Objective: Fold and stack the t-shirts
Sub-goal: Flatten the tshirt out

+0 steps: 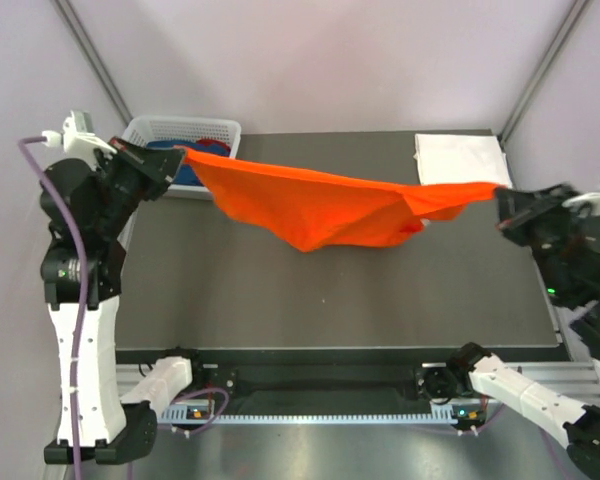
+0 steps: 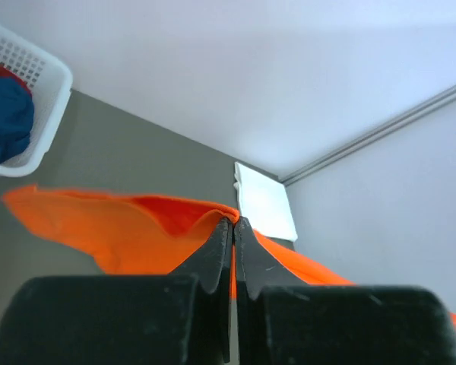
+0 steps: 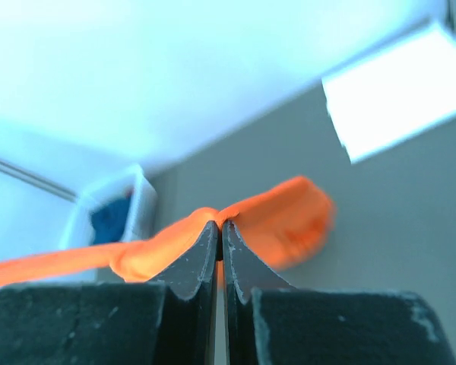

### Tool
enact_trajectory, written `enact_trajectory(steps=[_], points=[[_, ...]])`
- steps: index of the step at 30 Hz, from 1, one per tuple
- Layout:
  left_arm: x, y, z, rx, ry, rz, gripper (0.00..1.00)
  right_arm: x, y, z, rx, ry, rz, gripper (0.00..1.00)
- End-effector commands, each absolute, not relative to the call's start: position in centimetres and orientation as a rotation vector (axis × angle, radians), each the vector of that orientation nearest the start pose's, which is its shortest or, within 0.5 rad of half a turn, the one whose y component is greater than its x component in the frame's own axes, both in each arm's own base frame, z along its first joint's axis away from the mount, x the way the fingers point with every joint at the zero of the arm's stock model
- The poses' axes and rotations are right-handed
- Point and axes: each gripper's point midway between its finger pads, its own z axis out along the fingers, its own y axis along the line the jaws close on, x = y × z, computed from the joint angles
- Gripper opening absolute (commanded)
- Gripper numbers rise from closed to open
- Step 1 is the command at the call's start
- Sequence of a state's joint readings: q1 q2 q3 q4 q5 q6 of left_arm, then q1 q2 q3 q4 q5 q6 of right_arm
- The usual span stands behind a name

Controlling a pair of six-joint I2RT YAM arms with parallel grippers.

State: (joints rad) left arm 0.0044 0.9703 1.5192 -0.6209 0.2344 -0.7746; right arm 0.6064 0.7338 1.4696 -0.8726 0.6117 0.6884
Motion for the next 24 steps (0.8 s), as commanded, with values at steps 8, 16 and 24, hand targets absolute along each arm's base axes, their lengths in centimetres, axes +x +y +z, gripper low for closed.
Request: enact_trajectory(steps=[8,16,24], points=[[25.3,-8.8,52.7,-0.371,1.631,-0.884,0.00,15.3,-1.5,51.0,0.402,1.505,0.274,0.00],[33.0,-8.9,46.3,-0.435,1.739,-0.890,0.00,23.7,1.9,50.0,0.354,1.527,0.038,0.00],[45.4,-9.8,43.4,-0.419,1.759,-0.961,0.00,37.0,5.2,52.5,0.290,1.482,-0.064,0.00]])
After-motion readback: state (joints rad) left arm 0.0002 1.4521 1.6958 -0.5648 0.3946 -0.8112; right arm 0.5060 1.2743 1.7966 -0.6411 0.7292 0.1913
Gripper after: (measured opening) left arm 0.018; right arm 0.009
